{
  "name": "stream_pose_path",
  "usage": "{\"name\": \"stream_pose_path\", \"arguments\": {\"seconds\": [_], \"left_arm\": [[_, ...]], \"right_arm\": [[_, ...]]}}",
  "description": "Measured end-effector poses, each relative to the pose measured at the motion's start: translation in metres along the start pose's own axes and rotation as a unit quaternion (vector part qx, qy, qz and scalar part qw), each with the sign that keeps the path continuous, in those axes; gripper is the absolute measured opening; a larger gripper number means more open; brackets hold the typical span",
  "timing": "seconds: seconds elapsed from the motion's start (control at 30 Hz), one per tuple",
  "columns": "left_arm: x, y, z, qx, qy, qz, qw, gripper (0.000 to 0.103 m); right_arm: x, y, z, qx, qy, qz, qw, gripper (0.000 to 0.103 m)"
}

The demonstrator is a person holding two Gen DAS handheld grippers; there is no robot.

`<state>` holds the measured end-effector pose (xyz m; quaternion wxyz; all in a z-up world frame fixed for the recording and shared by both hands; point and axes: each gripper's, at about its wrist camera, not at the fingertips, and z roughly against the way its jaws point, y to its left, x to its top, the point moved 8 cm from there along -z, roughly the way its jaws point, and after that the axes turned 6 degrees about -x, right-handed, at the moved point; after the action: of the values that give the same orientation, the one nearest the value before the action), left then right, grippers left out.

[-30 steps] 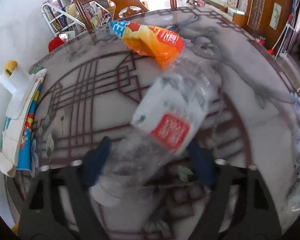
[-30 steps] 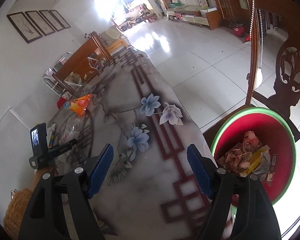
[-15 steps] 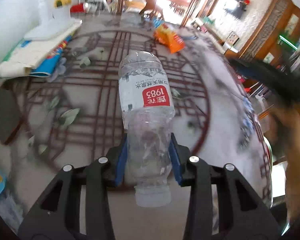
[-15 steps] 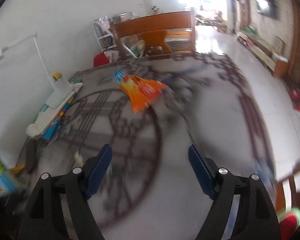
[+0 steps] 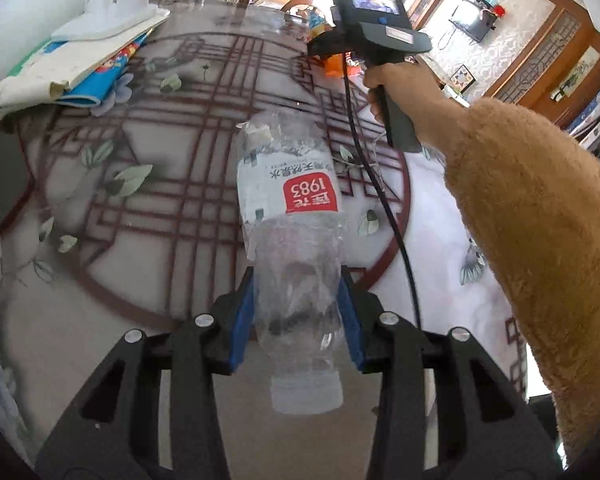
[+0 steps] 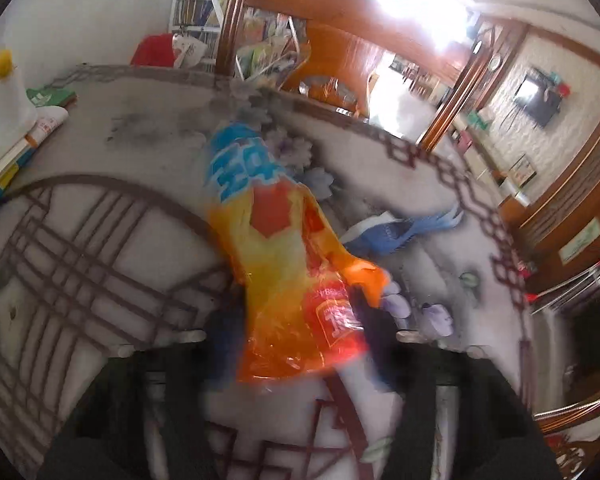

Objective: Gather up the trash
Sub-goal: 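Grasp the orange chip bag on the table with the right gripper, then carry the water bottle and chip bag to the red bin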

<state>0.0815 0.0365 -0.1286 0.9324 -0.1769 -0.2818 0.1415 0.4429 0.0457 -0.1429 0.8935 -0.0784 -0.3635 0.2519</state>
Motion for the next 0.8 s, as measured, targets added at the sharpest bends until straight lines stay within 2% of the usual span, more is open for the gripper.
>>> {"name": "stream_pose_path", "arguments": {"seconds": [0.03, 0.17, 0.27, 0.5, 0.63, 0.8], "left_arm": [[0.001, 0.0, 0.001, -0.003, -0.002, 0.006, 1.0, 0.039], [0.005, 0.0, 0.004, -0.002, -0.016, 0.005, 0.9999, 0.06], [0.009, -0.001, 0.004, -0.001, -0.029, 0.003, 0.9996, 0.07], [0.006, -0.014, -0.008, 0.011, -0.028, -0.026, 0.9992, 0.073], [0.004, -0.02, -0.016, 0.03, -0.027, -0.053, 0.9978, 0.073], [-0.001, -0.02, -0.026, 0.051, -0.021, -0.072, 0.9959, 0.073]], "right_arm": [[-0.005, 0.0, 0.006, 0.02, -0.002, -0.006, 1.0, 0.044], [-0.033, -0.008, 0.039, 0.057, -0.017, 0.01, 0.998, 0.042], [-0.074, -0.019, 0.081, 0.098, -0.013, 0.014, 0.995, 0.042], [-0.187, -0.059, 0.196, 0.157, -0.011, -0.005, 0.988, 0.043], [-0.237, -0.074, 0.24, 0.173, -0.002, -0.035, 0.984, 0.043], [-0.282, -0.094, 0.27, 0.177, 0.0, -0.094, 0.98, 0.043]]}}
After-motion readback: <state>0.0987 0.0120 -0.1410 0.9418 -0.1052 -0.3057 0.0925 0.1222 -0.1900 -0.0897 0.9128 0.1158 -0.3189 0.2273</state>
